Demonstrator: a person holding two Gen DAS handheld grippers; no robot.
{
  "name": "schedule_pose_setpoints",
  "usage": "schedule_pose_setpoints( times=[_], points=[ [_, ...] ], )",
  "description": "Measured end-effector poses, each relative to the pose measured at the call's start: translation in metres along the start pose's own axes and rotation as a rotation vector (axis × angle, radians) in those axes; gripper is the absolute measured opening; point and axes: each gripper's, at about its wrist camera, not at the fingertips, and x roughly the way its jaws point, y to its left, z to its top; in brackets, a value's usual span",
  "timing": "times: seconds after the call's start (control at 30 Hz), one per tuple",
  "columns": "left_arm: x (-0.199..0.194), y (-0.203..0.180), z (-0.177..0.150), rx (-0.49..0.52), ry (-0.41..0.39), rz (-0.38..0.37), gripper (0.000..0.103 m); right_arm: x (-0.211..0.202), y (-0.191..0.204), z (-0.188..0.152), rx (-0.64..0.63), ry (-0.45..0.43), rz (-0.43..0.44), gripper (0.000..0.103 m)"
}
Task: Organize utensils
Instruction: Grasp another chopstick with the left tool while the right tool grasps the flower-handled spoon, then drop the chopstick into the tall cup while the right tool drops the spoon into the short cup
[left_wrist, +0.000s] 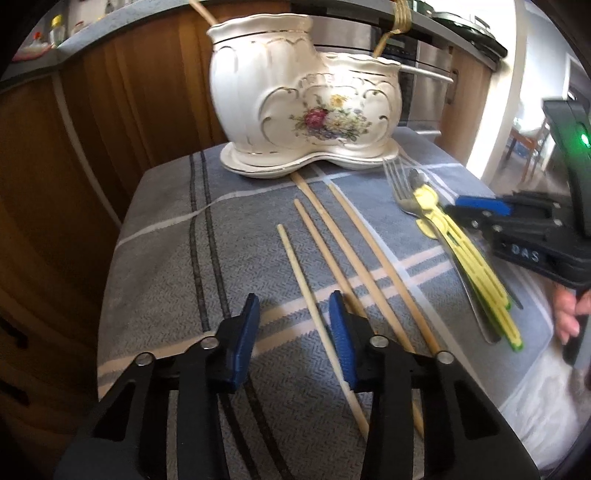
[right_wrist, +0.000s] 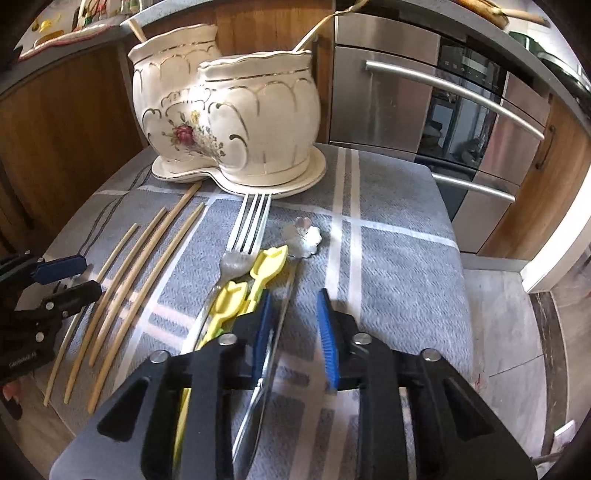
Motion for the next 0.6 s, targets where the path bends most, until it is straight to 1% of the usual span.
schedule_pose_setpoints(
  times=[0.03, 0.07, 0.17, 0.23, 0.27, 0.33, 0.43, 0.6],
  points=[
    [-0.001, 0.0, 0.0, 0.002, 0.005, -0.008, 0.033, 0.001, 0.0, 0.001, 0.002, 0.004, 0.004, 0.018],
    [-0.002, 0.0, 0.0, 0.004, 0.016, -0.02, 0.032, 0.002, -0.001, 0.002, 0.006, 0.007, 0.009, 0.017],
    [-0.002, -0.002, 0.001, 0.035, 0.025, -0.031, 0.023, 0.002, -0.005, 0.002, 0.017, 0.003, 0.022, 0.008],
    [0.0, -0.002, 0.003, 0.055, 0.025, -0.022, 0.009, 0.003, -0.006, 0.002, 0.02, -0.002, 0.021, 0.005],
    [0.003, -0.001, 0.006, 0.068, 0.027, -0.017, 0.008, 0.003, -0.005, 0.002, 0.017, -0.006, 0.018, 0.004],
    [0.004, 0.001, 0.008, 0.064, 0.028, -0.026, 0.006, 0.003, -0.005, 0.002, 0.022, -0.013, 0.019, 0.003],
    [0.003, 0.001, 0.004, 0.069, 0.002, -0.026, 0.006, 0.0, -0.008, -0.001, 0.035, -0.029, 0.026, 0.003],
    [0.001, 0.002, 0.006, 0.075, -0.017, -0.027, 0.005, -0.011, -0.014, -0.001, 0.055, -0.078, 0.03, 0.003]
  ],
)
